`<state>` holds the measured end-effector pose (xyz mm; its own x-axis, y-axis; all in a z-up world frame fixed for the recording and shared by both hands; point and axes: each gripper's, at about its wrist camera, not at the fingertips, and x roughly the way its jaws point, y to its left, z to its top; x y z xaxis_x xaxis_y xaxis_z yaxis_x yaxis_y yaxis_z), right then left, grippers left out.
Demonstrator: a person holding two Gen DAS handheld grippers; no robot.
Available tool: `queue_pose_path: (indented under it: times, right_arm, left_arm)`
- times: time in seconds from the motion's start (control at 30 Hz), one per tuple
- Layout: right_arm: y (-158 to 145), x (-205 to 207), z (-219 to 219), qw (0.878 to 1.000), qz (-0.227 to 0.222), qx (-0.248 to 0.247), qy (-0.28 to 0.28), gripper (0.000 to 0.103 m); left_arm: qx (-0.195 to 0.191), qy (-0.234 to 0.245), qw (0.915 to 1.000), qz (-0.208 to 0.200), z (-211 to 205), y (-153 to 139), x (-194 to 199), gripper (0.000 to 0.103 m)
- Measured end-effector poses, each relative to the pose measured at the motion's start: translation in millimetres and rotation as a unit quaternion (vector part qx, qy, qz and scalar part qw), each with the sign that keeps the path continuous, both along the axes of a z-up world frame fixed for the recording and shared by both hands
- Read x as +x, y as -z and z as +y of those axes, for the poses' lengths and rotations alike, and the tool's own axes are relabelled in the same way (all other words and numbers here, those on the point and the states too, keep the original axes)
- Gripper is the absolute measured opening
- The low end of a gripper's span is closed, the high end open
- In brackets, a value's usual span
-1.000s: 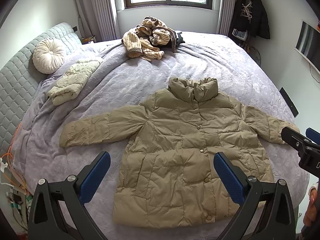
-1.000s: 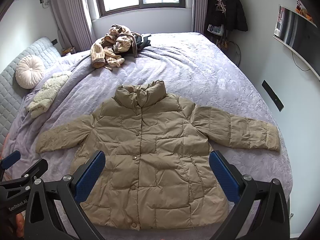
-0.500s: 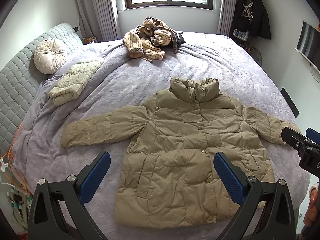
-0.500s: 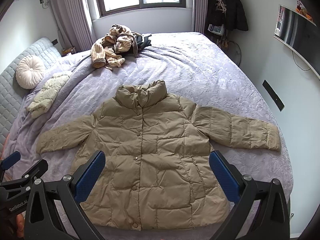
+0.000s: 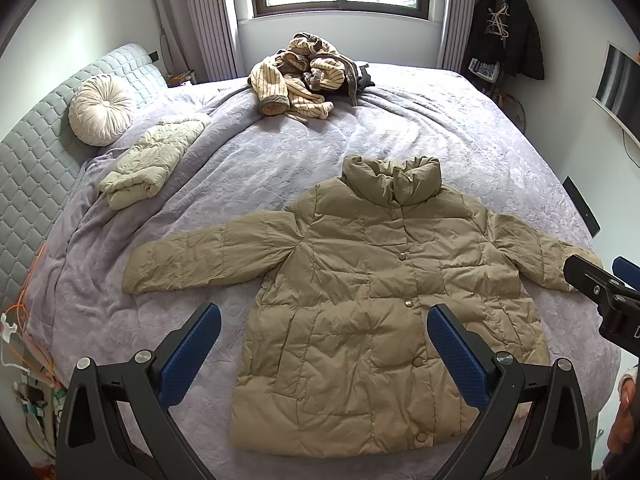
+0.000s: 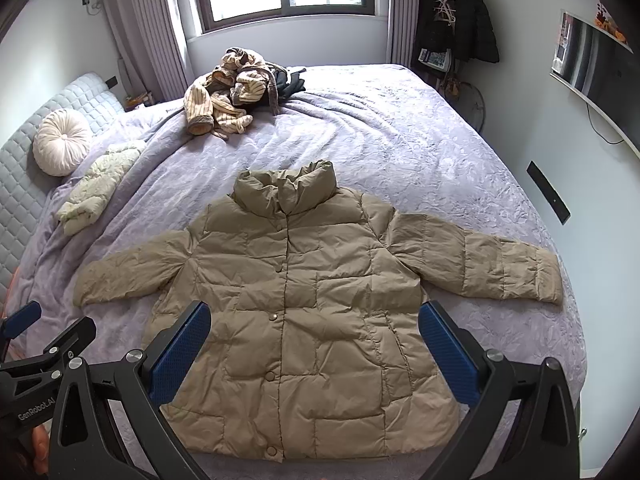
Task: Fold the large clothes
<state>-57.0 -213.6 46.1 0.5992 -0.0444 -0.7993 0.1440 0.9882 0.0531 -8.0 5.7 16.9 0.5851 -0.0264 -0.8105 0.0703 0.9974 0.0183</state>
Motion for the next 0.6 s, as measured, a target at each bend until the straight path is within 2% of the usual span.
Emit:
queue_pose_path:
  times: [0.6]
  right_arm:
    - [1.2, 0.7, 0.4, 1.000, 0.001, 0.001, 0.000, 0.103]
  left_arm:
    - [0.000, -0.003, 1.0000, 0.001, 8.7, 0.9, 0.3, 0.103]
